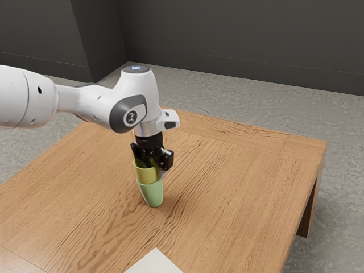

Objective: Place the left cup onto the right cup

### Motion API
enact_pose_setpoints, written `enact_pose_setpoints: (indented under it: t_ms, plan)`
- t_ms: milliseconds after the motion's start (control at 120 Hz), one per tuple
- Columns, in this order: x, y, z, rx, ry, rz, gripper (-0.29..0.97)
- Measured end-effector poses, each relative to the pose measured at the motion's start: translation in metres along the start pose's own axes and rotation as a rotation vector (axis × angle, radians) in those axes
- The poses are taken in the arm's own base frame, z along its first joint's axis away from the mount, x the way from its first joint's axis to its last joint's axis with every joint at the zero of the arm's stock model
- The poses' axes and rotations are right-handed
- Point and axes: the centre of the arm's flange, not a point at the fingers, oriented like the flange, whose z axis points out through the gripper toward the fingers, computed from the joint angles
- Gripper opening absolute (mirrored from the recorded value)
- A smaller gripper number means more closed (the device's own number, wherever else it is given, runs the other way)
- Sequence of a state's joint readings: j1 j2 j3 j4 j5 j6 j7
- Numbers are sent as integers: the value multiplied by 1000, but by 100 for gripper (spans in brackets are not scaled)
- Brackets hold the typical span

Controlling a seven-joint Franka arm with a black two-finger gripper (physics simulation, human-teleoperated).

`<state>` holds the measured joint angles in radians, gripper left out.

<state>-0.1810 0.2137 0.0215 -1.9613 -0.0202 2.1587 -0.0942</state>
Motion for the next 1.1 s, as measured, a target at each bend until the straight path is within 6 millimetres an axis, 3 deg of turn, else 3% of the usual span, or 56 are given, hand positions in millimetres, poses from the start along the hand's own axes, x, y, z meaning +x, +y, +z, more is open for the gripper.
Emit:
enact_pose_setpoints:
  t_ms: [133, 300, 525, 858, 967, 1100]
  plan:
    - [-6, 0, -23, -6, 35, 2, 49]
    - [-18, 1, -56, -11, 69, 9, 59]
    - [-32, 3, -97, -14, 77, 21, 65]
    - [-22, 2, -162, -10, 86, 33, 67]
    - [-10, -9, -187, -1, 102, 23, 68]
    - [-8, -43, -212, 17, 121, -12, 68]
